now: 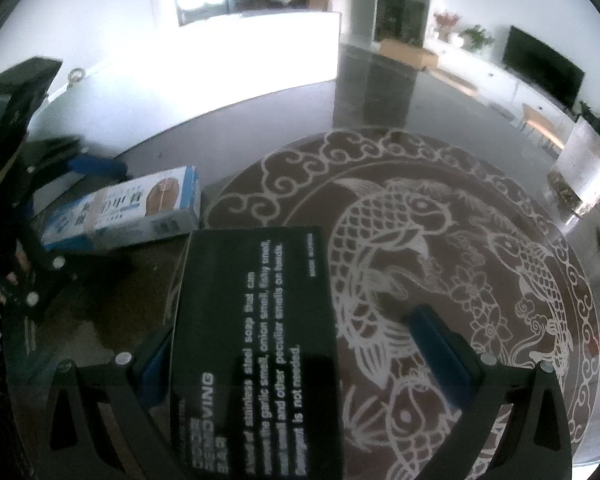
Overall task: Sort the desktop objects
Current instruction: 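Carry the nail cream box with the left tool while the right tool carries the black box into the bin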
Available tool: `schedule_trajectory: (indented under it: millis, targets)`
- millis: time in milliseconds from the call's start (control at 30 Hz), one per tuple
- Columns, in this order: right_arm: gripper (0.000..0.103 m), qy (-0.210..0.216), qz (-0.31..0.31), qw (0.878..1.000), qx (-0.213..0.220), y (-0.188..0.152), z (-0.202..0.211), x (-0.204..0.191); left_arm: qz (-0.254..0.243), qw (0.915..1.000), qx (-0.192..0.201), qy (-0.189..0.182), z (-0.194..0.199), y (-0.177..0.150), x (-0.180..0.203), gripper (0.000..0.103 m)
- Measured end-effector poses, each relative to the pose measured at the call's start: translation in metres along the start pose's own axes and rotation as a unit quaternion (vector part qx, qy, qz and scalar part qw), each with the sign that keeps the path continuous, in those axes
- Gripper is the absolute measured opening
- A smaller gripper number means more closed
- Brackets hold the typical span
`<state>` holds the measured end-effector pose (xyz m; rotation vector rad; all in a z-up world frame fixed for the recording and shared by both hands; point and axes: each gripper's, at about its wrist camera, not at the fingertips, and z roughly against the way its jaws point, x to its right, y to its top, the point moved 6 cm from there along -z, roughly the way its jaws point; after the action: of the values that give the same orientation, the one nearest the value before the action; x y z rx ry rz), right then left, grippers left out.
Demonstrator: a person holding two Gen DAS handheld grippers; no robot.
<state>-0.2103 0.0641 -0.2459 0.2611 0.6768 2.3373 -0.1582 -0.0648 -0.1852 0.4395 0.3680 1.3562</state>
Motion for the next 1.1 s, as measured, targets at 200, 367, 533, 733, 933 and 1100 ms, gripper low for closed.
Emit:
schedule_trajectory:
  millis: [200,367,533,733,933,1100]
  targets:
    - [0.092,0.017,0.036,0.998,-0.048,0.009,-0.028,-0.022,-0.029,0.999,0.029,-0.018,0.009,0.005,0.008,0.048]
    - [0.058,0.001,0.004,0.996,-0.087,0.011,-0.046,-0.024,-0.034,0.998,0.034,-0.04,0.021,-0.006,0.017,0.042]
    - [0.058,-0.034,-0.028,0.997,-0.07,-0.009,-0.034,-0.03,-0.009,0.9955,0.056,-0.076,0.053,-0.02,0.027,0.042]
    - [0.058,-0.064,-0.064,0.994,-0.054,-0.024,-0.014,-0.023,0.019,0.9895,0.095,-0.107,0.11,-0.024,0.033,0.042]
    - [0.058,-0.051,-0.056,0.997,0.006,0.047,0.012,-0.033,0.054,0.9808,0.168,-0.082,0.206,-0.002,-0.028,0.042]
    - [0.058,0.001,-0.012,0.997,0.072,0.156,0.033,-0.095,0.121,0.9761,0.18,-0.013,0.244,0.003,-0.133,0.042]
